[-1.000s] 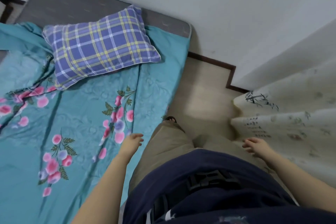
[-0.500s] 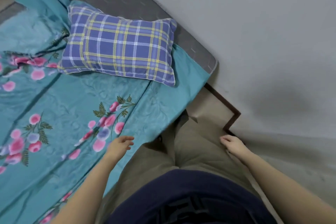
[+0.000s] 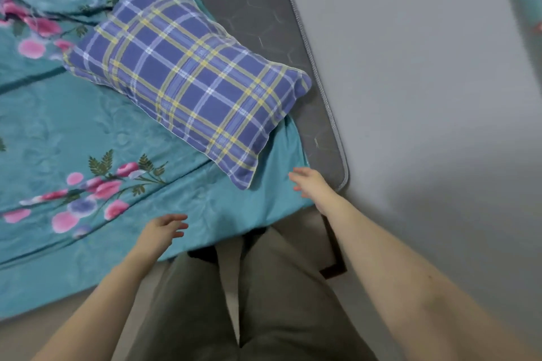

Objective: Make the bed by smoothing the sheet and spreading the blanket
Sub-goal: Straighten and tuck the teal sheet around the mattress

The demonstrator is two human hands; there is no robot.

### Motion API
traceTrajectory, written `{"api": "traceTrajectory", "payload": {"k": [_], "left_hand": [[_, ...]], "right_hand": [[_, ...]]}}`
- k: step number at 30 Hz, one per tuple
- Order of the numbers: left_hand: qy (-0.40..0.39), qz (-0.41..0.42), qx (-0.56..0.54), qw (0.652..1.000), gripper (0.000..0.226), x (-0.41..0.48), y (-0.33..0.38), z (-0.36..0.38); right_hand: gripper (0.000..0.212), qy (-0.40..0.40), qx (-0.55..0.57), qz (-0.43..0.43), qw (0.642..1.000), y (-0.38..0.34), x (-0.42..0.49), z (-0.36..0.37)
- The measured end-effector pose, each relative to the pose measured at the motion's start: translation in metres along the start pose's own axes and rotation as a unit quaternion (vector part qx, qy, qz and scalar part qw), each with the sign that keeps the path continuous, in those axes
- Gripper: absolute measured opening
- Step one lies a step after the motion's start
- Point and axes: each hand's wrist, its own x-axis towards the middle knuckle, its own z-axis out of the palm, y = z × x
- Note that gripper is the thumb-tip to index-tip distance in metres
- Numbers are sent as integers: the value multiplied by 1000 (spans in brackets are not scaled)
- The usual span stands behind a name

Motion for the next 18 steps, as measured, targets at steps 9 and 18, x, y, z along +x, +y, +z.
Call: {"api": "traceTrajectory", "payload": {"k": [9,18], "left_hand": [[38,-1,-112,993,26,34,10,64],[103,-41,-197,974,23,33,-48,35]], "right_hand": [[84,-114,271,88,952,-118,67,85],[48,-293,378,-103,872,-285,20,155]]}}
